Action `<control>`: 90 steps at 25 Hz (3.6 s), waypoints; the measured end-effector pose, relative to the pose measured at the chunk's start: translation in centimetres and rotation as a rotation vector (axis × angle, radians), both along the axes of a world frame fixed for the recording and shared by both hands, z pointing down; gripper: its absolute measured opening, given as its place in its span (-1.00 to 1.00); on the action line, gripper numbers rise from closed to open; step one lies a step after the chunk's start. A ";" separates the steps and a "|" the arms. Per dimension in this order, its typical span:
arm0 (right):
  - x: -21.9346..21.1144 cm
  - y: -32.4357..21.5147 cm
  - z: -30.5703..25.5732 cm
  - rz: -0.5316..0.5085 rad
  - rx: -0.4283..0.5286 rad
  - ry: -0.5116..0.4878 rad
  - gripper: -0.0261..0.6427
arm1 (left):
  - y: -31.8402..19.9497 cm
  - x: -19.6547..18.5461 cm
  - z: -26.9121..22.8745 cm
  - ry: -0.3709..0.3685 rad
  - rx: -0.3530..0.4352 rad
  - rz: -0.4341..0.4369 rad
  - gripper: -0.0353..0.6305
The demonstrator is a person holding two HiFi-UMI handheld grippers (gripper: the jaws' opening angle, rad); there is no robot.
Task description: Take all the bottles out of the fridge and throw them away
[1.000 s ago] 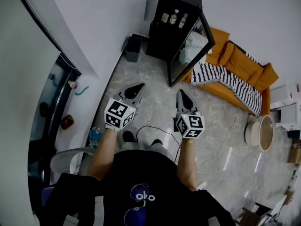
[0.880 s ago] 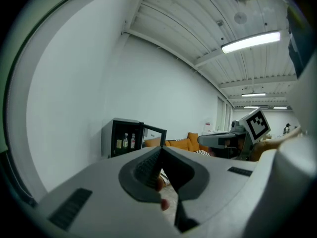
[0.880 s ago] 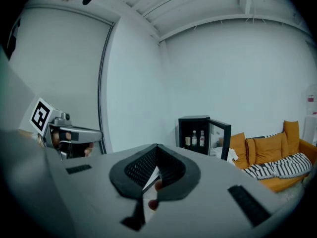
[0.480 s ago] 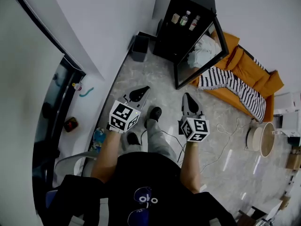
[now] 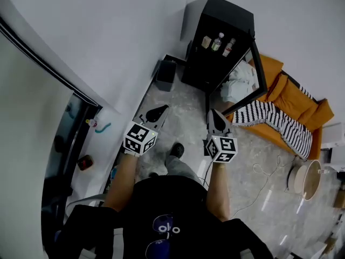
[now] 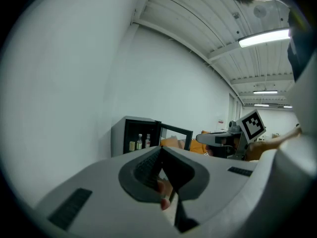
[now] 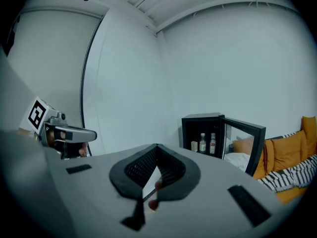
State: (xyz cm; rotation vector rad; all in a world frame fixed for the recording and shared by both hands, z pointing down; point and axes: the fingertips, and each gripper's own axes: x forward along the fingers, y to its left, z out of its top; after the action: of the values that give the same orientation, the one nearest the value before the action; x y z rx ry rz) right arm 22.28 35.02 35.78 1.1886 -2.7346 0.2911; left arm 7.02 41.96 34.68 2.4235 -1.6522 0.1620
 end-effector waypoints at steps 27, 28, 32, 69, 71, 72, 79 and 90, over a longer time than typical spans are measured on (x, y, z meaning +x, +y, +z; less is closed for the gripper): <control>2.5 -21.7 1.8 0.005 -0.065 -0.042 -0.92 | -23.6 4.2 0.9 -0.073 -0.059 0.015 -0.89; 2.5 -22.1 2.0 0.013 -0.068 -0.038 -0.92 | -24.2 4.1 1.0 -0.070 -0.059 0.023 -0.89; 2.8 -24.1 2.8 0.069 -0.071 -0.029 -0.92 | -27.1 3.9 1.6 -0.056 -0.057 0.069 -0.89; -7.8 -40.1 4.9 0.196 -0.084 0.099 -0.92 | -46.4 -9.1 3.9 -0.018 -0.056 0.210 -0.89; -6.9 -40.9 5.5 0.169 -0.089 0.102 -0.92 | -47.3 -8.5 4.2 -0.016 -0.057 0.167 -0.89; -6.4 -41.2 5.7 0.154 -0.092 0.105 -0.92 | -47.6 -8.0 4.3 -0.014 -0.057 0.150 -0.89; -2.9 -43.3 7.7 0.090 -0.107 0.111 -0.92 | -49.3 -4.4 5.8 -0.023 -0.062 0.078 -0.89; -1.5 -44.6 10.0 0.061 -0.111 0.091 -0.92 | -50.7 -1.6 8.8 -0.032 -0.061 0.019 -0.89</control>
State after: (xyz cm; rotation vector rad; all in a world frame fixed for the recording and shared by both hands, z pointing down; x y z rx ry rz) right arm 20.73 -9.62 45.82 1.2257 -2.5729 0.3812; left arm 5.42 -8.74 43.46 2.4041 -1.6128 0.2515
